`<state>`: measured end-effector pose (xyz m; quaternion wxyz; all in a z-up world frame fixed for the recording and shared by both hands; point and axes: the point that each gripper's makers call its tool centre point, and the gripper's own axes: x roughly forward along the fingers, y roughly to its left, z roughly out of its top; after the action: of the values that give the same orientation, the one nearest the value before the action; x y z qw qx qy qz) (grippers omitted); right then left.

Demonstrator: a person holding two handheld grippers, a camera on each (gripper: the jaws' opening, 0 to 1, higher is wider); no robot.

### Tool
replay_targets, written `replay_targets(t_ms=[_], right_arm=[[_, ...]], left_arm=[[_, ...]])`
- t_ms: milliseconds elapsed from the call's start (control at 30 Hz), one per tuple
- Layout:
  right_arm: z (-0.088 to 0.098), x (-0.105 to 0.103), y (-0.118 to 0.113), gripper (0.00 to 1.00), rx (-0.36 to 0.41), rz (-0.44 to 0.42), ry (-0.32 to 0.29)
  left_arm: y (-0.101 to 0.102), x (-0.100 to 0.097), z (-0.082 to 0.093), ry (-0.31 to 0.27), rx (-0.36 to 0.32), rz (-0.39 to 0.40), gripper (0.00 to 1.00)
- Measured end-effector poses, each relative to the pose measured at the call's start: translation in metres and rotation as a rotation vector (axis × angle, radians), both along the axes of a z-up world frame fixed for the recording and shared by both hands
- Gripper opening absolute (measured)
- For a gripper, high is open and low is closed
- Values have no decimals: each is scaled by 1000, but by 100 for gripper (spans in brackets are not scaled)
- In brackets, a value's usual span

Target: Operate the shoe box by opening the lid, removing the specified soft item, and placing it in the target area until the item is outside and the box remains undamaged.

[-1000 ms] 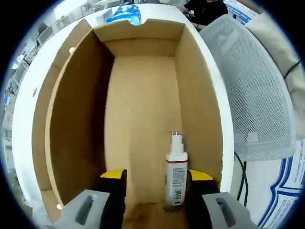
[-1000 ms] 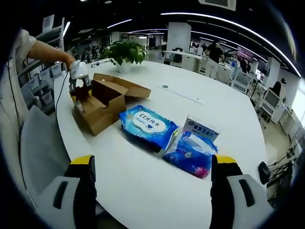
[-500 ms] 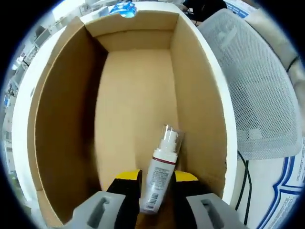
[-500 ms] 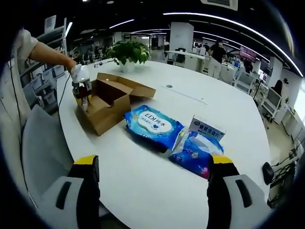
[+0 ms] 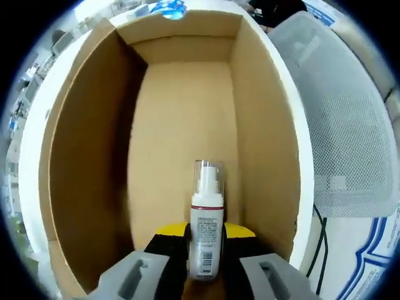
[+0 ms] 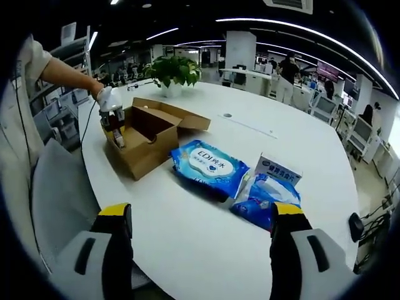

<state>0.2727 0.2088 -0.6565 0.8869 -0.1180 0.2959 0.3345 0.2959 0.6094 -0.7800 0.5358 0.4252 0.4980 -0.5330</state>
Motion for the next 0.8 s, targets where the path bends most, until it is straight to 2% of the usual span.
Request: replay_targets(t_ms=[333, 633, 667, 800], right_arm=[[7, 0, 10, 83, 16, 27, -19], [14, 0, 23, 77, 29, 56, -38], [14, 0, 24, 76, 29, 59, -39], [16, 0, 33, 71, 48, 72, -43]], left_arm=[[-13, -1, 17, -23, -26, 86, 18], [-32, 5, 41, -75, -117, 144, 18], [-38, 5, 45, -82, -143, 146, 18], [-49, 6, 54, -105, -171, 137, 19]])
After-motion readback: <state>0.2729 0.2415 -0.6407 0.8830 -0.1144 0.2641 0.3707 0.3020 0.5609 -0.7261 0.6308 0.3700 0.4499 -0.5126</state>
